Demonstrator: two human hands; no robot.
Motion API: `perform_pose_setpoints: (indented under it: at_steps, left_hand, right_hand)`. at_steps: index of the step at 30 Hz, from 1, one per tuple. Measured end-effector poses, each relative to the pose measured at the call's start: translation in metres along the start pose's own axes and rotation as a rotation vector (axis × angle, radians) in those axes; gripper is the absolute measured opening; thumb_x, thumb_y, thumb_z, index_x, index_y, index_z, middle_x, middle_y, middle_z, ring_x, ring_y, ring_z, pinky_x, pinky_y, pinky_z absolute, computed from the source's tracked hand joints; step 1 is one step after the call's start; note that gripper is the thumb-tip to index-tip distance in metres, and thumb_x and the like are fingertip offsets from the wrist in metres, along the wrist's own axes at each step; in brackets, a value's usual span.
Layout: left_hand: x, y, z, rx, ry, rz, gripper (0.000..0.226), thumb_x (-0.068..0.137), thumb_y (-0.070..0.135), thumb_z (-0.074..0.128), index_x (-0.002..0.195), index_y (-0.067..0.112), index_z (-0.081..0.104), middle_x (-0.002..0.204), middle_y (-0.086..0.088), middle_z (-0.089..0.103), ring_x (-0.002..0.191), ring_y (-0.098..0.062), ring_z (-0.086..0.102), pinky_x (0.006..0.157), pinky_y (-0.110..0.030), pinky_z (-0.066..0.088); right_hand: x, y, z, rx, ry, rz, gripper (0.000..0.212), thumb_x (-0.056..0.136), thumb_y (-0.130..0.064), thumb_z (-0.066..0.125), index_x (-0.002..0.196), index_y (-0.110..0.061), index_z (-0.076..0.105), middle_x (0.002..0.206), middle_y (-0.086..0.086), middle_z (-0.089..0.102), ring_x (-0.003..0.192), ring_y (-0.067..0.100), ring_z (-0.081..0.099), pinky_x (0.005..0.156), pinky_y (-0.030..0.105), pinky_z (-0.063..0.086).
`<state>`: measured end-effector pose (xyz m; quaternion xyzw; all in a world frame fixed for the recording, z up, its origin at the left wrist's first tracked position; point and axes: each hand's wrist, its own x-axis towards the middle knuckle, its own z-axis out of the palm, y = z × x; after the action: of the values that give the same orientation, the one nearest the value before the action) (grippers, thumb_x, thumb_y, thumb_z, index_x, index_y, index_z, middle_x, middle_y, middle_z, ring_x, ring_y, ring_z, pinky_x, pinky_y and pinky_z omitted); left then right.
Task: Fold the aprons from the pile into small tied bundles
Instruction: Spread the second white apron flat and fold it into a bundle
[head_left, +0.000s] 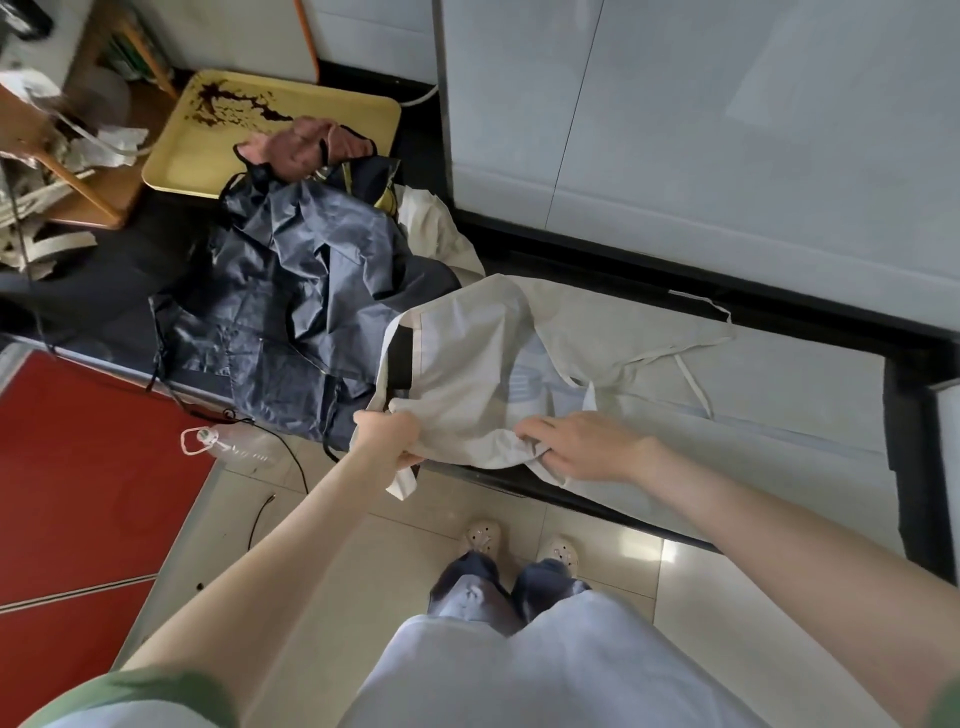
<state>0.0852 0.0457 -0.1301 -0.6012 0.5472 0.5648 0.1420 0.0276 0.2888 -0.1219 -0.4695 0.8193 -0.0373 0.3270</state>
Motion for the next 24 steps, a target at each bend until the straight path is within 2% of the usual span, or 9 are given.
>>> perform_pose_setpoints:
  at_steps: [3,5,7,10,12,14,18,21,24]
  left_hand:
    - [0.0,-0.005,-0.013,-0.041,-0.233,0.01,0.035,0.088,0.002,0.057,0.121,0.004,0.047,0.102,-0.012,0.054,0.082,-0.024,0.057,0.082,-0.038,0.054]
    - [-0.002,-0.004,-0.019,-0.024,-0.264,0.024,0.018,0.088,0.009,0.063,0.103,0.007,0.054,0.077,-0.006,0.051,0.063,-0.015,0.049,0.062,-0.025,0.049]
    - [-0.001,0.0,-0.02,0.009,-0.221,0.062,0.009,0.087,0.006,0.061,0.09,0.008,0.053,0.062,-0.002,0.038,0.05,-0.012,0.035,0.044,-0.019,0.034]
    - [-0.002,0.008,-0.019,0.014,-0.067,0.176,0.012,0.085,0.001,0.049,0.079,0.011,0.052,0.059,-0.002,0.032,0.048,-0.016,0.027,0.045,-0.022,0.026]
    - [-0.005,0.011,-0.018,0.037,0.03,0.27,0.02,0.086,0.004,0.045,0.073,0.018,0.051,0.06,-0.003,0.037,0.047,-0.017,0.03,0.049,-0.023,0.029]
    - [-0.006,0.012,-0.018,0.114,0.027,0.312,0.016,0.086,0.006,0.044,0.082,0.016,0.057,0.063,-0.004,0.046,0.048,-0.016,0.038,0.05,-0.023,0.035]
    - [-0.005,0.019,-0.022,0.318,-0.105,0.145,0.03,0.084,-0.001,0.041,0.112,0.006,0.051,0.071,-0.009,0.044,0.052,-0.018,0.043,0.043,-0.021,0.037]
    - [-0.005,0.023,-0.029,0.472,-0.183,0.107,0.052,0.087,-0.005,0.04,0.135,0.015,0.043,0.081,-0.01,0.048,0.071,-0.019,0.046,0.055,-0.021,0.039]
    - [-0.003,0.026,-0.032,0.54,-0.16,0.172,0.032,0.087,0.014,0.054,0.119,0.013,0.054,0.091,-0.005,0.049,0.083,-0.019,0.048,0.07,-0.026,0.043]
  right_hand:
    - [-0.001,-0.003,-0.002,-0.036,0.015,-0.022,0.034,0.101,-0.023,0.039,0.135,-0.02,0.034,0.135,-0.004,0.048,0.08,0.026,0.061,0.067,0.035,0.045]
    - [-0.002,-0.006,-0.003,-0.095,0.046,-0.061,0.037,0.102,-0.025,0.039,0.137,-0.024,0.027,0.136,-0.002,0.046,0.078,0.03,0.062,0.061,0.034,0.04]
    - [-0.003,-0.004,-0.001,-0.148,0.136,-0.148,0.036,0.1,-0.023,0.044,0.134,-0.024,0.031,0.123,0.0,0.055,0.063,0.03,0.061,0.05,0.032,0.036]
    - [0.0,0.001,0.005,-0.196,0.175,-0.145,0.034,0.096,-0.032,0.028,0.121,-0.02,0.048,0.101,-0.003,0.065,0.046,0.026,0.054,0.039,0.031,0.039]
    - [0.004,-0.003,0.004,-0.178,0.161,-0.086,0.044,0.098,-0.038,0.017,0.116,-0.017,0.052,0.095,-0.002,0.064,0.058,0.026,0.058,0.051,0.036,0.046]
    - [0.005,-0.01,-0.003,-0.061,0.111,-0.036,0.031,0.101,-0.033,0.028,0.103,-0.016,0.054,0.087,-0.001,0.061,0.069,0.023,0.058,0.062,0.037,0.045]
    - [0.014,-0.014,-0.003,0.236,0.083,0.017,0.026,0.097,-0.019,0.044,0.074,-0.013,0.051,0.079,-0.001,0.049,0.08,0.019,0.048,0.077,0.035,0.039]
    - [0.021,-0.017,-0.005,0.275,-0.013,0.076,0.026,0.1,-0.024,0.043,0.088,-0.02,0.066,0.08,-0.011,0.049,0.092,0.01,0.041,0.096,0.03,0.023]
    - [0.028,-0.021,-0.006,0.448,0.015,0.159,0.025,0.101,-0.026,0.043,0.104,-0.022,0.068,0.07,-0.019,0.049,0.095,0.01,0.036,0.1,0.026,0.016]
